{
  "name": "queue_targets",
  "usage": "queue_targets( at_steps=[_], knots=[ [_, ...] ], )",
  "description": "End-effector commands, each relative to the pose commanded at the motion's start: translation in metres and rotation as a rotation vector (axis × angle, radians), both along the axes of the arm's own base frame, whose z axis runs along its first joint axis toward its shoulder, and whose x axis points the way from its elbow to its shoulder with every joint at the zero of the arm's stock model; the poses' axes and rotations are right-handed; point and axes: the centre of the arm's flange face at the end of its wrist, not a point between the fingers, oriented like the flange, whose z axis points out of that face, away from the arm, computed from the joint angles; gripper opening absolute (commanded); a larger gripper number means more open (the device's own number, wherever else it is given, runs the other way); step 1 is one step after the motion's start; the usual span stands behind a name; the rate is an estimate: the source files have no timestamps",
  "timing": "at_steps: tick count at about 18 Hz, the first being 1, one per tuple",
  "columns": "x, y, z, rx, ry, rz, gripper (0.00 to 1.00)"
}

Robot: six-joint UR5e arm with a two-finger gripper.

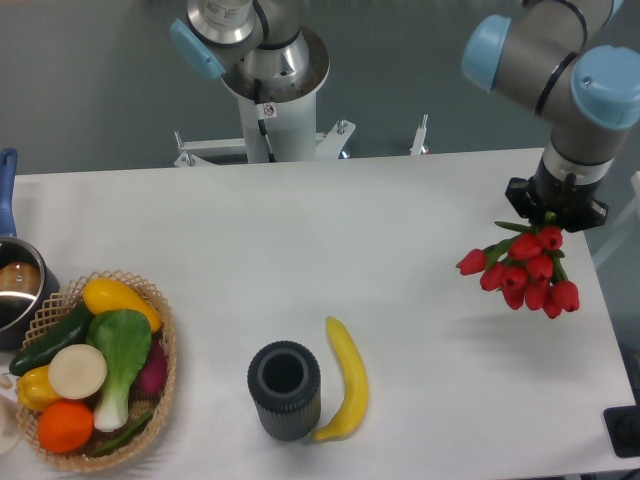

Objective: Place the flowers on the table

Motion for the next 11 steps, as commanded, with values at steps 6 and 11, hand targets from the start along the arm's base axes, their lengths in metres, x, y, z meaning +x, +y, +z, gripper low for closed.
queue_targets(
  at_steps=[6,11],
  knots=[
    [-0.003,0.02,-0.023,0.019,0.002,-0.015,0.0],
    [0.017,0.048,-0.053,0.01,-0.031,0.004,0.04]
  ],
)
